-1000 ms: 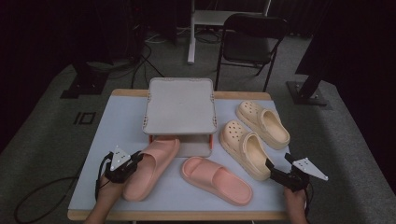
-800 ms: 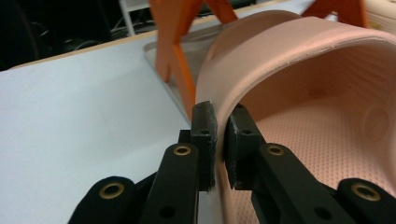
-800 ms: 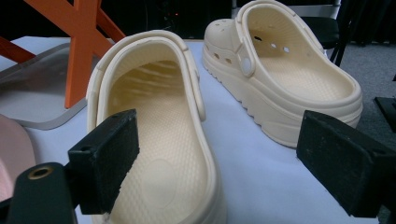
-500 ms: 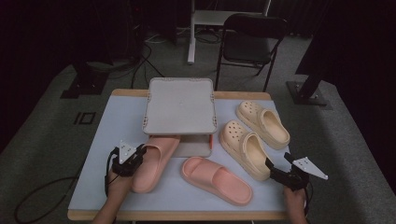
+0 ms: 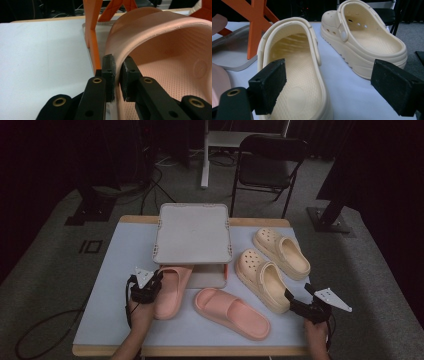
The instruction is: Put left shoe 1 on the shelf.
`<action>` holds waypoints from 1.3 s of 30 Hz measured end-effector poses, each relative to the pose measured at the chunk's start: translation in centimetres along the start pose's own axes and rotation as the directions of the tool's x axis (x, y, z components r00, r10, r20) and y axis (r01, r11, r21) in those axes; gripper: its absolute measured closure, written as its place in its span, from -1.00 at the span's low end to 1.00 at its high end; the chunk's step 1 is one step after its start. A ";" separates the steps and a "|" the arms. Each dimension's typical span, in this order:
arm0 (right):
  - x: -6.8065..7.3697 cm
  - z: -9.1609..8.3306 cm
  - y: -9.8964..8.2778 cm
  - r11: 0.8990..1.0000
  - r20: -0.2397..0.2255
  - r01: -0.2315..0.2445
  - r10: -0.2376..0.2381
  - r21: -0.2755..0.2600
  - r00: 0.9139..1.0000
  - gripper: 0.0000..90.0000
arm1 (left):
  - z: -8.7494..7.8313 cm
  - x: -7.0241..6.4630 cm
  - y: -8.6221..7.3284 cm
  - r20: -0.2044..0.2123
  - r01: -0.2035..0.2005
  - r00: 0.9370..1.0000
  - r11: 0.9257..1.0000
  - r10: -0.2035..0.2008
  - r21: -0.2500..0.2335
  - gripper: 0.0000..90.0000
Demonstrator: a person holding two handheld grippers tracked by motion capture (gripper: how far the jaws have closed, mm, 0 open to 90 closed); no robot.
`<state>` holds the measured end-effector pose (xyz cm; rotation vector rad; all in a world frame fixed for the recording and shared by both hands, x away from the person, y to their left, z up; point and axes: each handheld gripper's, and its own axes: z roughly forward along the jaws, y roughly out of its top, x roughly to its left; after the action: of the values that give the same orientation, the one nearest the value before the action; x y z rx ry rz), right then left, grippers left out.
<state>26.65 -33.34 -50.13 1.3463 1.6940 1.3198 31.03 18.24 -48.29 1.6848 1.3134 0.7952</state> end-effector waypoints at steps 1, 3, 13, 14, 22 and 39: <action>0.0 0.1 0.0 1.000 -0.001 -0.001 0.001 0.000 1.000 -0.72 | 0.1 -0.1 0.1 -0.006 0.005 1.000 1.000 -0.004 0.005 0.82; 0.0 0.2 0.0 1.000 -0.005 0.001 -0.001 0.002 1.000 -0.72 | 0.4 -0.3 0.2 -0.021 0.011 1.000 1.000 -0.011 -0.004 0.79; 0.0 0.3 0.0 1.000 -0.011 0.007 -0.007 0.005 1.000 -0.72 | 1.5 -1.5 0.1 -0.003 0.038 0.999 0.999 -0.038 -0.009 0.41; 0.0 0.2 0.0 1.000 -0.011 0.007 -0.007 0.006 1.000 -0.72 | 1.4 -1.5 0.1 0.004 0.045 0.999 0.999 -0.045 -0.012 0.40; 0.0 0.2 0.0 1.000 -0.009 0.009 -0.009 0.003 1.000 -0.72 | -0.3 -1.0 0.7 0.051 0.044 0.998 0.999 -0.043 -0.025 0.30; 0.3 0.1 0.2 1.000 -0.005 0.017 -0.017 -0.003 1.000 -0.72 | -5.4 0.6 -2.0 0.116 -0.007 0.993 1.000 0.005 0.020 0.37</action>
<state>26.74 -33.03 -49.92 1.3249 1.7025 1.3161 25.59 20.23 -47.64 1.7254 1.2410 0.6791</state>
